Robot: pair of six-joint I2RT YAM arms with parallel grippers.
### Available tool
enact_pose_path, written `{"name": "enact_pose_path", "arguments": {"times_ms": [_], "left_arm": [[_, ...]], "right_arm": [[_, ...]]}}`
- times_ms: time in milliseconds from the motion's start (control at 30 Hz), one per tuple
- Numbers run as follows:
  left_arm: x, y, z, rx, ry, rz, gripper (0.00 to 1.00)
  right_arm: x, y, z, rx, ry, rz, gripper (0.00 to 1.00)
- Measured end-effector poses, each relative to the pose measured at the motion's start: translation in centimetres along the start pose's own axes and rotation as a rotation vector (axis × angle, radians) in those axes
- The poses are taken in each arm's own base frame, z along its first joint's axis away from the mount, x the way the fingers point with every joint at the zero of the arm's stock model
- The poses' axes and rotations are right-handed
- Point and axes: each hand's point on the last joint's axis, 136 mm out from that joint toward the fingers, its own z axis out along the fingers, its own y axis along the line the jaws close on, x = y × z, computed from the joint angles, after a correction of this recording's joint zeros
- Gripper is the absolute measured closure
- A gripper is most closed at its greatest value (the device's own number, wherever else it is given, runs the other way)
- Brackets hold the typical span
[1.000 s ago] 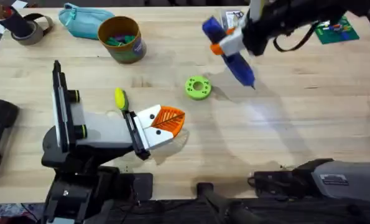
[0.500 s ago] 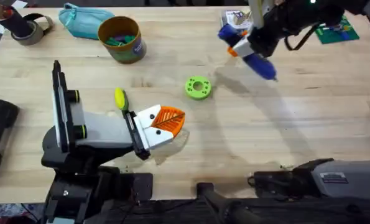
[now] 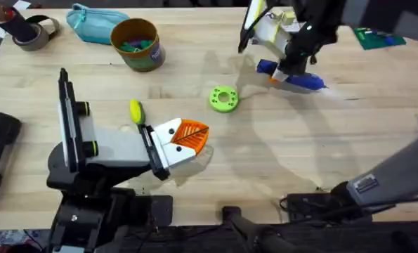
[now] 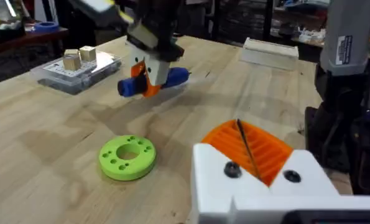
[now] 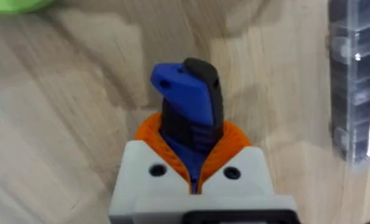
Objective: Pick up the gripper from the table and insert it into the empty holder that is missing its gripper. Then pick up a screw, insert it into the mounting hole, and use the screwdriver to tighten it. Finally, clean up the table by picking up the vegetable and placing it into the bucket.
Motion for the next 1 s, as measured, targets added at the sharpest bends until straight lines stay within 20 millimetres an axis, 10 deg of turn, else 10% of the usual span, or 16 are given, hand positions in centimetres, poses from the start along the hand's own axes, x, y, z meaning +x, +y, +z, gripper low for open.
{"name": "enact_pose_path", "arguments": {"times_ms": [200, 267, 433, 633, 1000], "left_arm": [[0.0, 0.0, 0.0, 0.0, 0.0, 0.0, 0.992], [0.0, 0.0, 0.0, 0.0, 0.0, 0.0, 0.992], [0.0, 0.0, 0.0, -0.001, -0.001, 0.005, 0.925], [-1.0, -0.1, 0.0, 0.001, -0.031, 0.053, 0.054], [-3.1, 0.4, -0.2, -0.035, -0.098, 0.075, 0.013]], "right_arm": [[0.9, 0.2, 1.9, -0.021, 0.059, -0.03, 0.945], [1.0, 0.1, 1.9, -0.017, 0.066, -0.032, 0.802], [1.3, -0.1, 1.8, -0.005, 0.084, -0.04, 0.05], [1.3, 0.4, -0.1, 0.002, 0.088, -0.017, 0.006], [0.1, 0.4, -6.3, 0.085, -0.035, 0.371, 0.005]]}}
